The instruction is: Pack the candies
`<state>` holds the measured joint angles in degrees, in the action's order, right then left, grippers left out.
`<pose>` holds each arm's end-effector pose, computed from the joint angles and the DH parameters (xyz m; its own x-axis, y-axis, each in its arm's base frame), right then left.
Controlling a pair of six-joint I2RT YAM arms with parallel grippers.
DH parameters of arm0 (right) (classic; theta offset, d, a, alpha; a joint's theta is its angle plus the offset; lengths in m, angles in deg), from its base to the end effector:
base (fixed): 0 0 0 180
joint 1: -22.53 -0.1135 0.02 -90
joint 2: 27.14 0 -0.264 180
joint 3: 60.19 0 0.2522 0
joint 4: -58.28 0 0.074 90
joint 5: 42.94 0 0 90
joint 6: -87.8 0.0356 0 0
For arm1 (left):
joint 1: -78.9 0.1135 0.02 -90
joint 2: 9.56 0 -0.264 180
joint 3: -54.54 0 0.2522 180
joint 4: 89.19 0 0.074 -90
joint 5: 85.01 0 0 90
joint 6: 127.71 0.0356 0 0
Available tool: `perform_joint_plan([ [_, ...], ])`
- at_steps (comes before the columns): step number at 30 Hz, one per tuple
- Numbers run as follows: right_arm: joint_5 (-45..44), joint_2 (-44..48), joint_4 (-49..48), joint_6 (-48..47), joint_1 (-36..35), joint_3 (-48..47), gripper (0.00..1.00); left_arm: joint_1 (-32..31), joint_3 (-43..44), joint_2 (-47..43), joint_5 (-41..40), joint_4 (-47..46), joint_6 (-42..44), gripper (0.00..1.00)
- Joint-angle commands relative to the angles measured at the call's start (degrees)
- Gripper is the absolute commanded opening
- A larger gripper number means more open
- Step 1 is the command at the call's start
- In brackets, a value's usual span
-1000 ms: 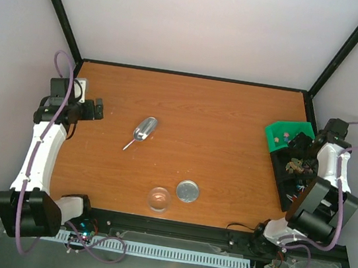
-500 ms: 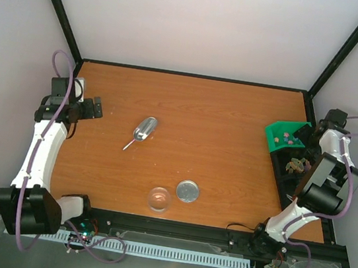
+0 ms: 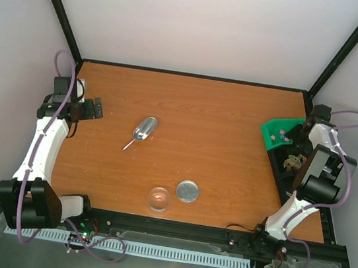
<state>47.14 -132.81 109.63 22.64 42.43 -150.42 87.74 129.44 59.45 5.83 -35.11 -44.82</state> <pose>0.3551 -0.1285 0.1998 -0.6415 0.6790 -0.3571 0.6715 0.7220 0.1667 0.2465 0.0378 0.3042 -0.7130 -0.2361 -0.6602 -0.2341 0.9677 -0.0934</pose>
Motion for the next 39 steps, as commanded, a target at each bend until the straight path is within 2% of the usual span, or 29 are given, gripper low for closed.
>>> perform_joint_plan([
  [1,-2.5,-1.5,-1.3,-0.4,-3.1,-1.8,0.65,-0.3,2.2,-0.3,-1.9,-0.1,-1.5,1.0],
  [7,-4.8,-1.5,-1.9,-0.8,-7.1,-1.9,0.6,-0.4,2.2,-0.9,-3.0,0.3,-1.3,1.0],
  [13,-4.8,-1.4,-2.4,-2.2,-12.3,-1.8,0.59,-0.3,1.8,-1.6,-3.5,0.4,-0.6,1.0],
  [22,-4.0,-1.2,-5.6,-5.2,-25.2,-3.5,0.57,-0.3,2.1,-1.3,-3.1,1.6,0.8,1.0],
  [33,-0.7,-2.1,-10.4,-14.3,-40.8,-3.5,0.56,-0.3,2.3,-1.0,-2.1,3.4,3.7,1.0],
  [39,1.3,-1.7,-12.1,-23.4,-47.6,-3.3,0.57,-0.3,2.1,-0.5,4.0,4.5,8.0,1.0],
])
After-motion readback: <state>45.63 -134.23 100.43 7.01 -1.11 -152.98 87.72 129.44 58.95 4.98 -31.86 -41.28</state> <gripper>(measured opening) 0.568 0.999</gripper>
